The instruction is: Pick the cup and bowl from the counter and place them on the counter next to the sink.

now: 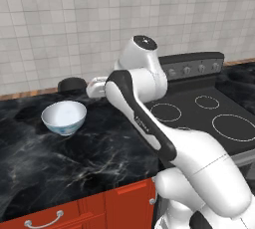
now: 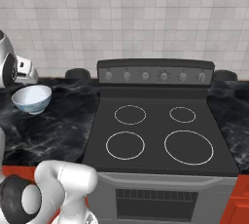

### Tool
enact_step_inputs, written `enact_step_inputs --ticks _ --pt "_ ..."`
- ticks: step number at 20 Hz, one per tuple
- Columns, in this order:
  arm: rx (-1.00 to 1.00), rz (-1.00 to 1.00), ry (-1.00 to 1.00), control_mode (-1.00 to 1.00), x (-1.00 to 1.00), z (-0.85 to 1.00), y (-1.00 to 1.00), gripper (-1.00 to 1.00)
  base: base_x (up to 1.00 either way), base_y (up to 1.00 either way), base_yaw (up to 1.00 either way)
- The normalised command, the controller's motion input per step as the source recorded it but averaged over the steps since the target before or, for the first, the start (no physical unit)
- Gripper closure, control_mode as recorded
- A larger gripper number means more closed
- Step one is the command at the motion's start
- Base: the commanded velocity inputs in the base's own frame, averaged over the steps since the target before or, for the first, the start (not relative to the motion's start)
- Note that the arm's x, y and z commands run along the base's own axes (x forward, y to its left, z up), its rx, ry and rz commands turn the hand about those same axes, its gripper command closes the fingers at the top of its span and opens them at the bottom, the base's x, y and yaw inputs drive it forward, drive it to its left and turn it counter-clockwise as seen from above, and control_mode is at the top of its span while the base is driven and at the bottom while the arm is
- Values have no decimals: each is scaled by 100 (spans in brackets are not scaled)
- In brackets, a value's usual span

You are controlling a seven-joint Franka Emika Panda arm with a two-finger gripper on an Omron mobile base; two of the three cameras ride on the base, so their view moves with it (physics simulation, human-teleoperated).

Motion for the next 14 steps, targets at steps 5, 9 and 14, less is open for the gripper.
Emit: enact_step_inputs --ticks 5,9,14 --pt "-1 -2 11 -100 72 -10 5 -100 0 0 0" --pt "0 0 11 -100 69 -9 0 -100 0 0 0" --pt "0 0 8 -100 69 -19 0 -100 0 0 0"
